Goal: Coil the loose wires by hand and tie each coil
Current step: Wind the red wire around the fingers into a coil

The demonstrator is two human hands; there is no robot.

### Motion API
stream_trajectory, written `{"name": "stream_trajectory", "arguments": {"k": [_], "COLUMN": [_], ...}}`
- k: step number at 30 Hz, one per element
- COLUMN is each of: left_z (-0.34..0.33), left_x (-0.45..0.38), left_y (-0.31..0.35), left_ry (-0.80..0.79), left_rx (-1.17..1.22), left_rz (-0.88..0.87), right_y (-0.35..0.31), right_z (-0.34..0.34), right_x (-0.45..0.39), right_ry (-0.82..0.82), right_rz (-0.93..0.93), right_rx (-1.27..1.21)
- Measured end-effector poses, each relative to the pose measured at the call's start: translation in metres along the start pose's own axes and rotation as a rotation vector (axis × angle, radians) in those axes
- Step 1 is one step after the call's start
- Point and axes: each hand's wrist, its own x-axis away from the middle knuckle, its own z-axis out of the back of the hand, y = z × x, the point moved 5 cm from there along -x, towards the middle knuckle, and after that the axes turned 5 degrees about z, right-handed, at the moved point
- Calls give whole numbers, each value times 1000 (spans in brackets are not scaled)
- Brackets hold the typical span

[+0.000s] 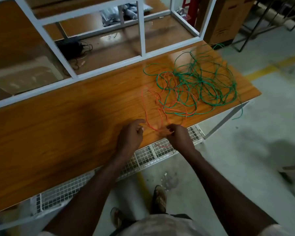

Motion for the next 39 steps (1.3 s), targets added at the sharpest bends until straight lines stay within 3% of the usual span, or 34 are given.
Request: {"name": "stream_trajectory", "arguments": {"k": [4, 8, 15, 19, 23, 30, 39], "left_z": [5, 13, 37, 63, 87, 162, 219], "left_x": [3, 4, 14, 25, 38, 60, 69], "left_y": [-7, -11, -25, -18, -31, -76, -144], "left_ry": [-4, 17, 51, 40, -46, -33, -254], "left_rx": [10, -2, 62, 97, 238, 292, 212], "left_rz": [59, 55, 62, -1, -5, -123, -250], "right_y": [-5, -17, -97, -133, -162, -213, -274], "right_z": [-14, -10, 7, 7, 2, -41, -97], "right_x": [2, -5, 1, 0, -7, 9, 17], "right_ry": [-109, -98, -96, -33, 29, 109, 167], "right_rz": [69, 97, 201, 134, 75, 89, 168], "right_rx": [163, 213, -336, -800, -986, -944, -826]}}
